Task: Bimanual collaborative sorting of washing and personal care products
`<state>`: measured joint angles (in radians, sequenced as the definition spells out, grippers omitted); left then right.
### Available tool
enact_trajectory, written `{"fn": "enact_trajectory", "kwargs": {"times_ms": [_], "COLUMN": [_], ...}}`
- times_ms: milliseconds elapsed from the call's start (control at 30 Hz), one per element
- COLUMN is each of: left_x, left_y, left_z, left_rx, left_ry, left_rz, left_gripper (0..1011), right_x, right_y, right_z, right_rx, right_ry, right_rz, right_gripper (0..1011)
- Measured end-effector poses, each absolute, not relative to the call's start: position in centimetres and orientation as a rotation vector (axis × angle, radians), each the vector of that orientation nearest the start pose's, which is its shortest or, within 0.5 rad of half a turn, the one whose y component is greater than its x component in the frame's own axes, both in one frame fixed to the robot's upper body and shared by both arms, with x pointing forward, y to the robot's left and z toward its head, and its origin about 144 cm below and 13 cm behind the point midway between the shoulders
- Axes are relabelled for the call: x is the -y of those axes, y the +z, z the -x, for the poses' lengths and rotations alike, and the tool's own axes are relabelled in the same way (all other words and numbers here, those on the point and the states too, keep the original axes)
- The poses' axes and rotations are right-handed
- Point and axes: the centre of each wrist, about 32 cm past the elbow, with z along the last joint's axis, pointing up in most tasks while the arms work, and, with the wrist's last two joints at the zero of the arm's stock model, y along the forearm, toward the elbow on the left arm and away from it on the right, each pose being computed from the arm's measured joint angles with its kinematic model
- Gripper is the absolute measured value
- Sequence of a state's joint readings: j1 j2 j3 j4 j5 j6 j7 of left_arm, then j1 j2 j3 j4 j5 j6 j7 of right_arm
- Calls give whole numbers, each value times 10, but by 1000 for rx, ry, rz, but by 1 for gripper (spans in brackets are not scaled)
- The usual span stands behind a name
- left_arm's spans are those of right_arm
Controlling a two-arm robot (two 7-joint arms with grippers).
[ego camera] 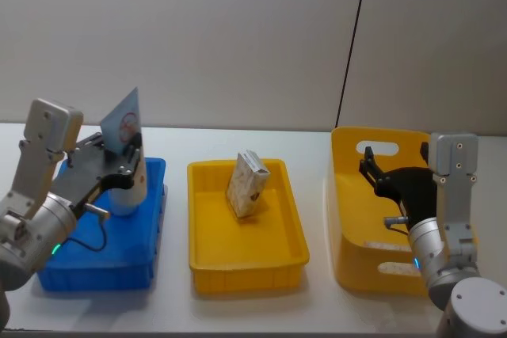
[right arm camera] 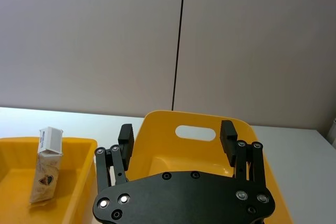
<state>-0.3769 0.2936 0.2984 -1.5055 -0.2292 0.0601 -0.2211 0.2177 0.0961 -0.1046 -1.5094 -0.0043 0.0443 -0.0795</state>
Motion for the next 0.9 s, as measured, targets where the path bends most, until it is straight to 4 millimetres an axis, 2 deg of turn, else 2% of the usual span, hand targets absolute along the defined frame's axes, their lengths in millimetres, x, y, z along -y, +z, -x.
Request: {"fn": "enact_trajectory", "kwargs": {"times_ms": [600, 900], "left_x": [-190, -180], "left_y": [1252, 1253], "left_z": [-545, -546], "left_rx": [207, 206], "left_ry": [936, 904], "left_rz": [84, 109], "left_gripper": [252, 252], "right_x": [224, 224], "right_y": [1198, 1198], "right_z": [-518, -518], "right_rx": [175, 175], "right_ry": [-1559, -1559], "right_rz": [0, 0], "right_gripper": [1004, 1004]}}
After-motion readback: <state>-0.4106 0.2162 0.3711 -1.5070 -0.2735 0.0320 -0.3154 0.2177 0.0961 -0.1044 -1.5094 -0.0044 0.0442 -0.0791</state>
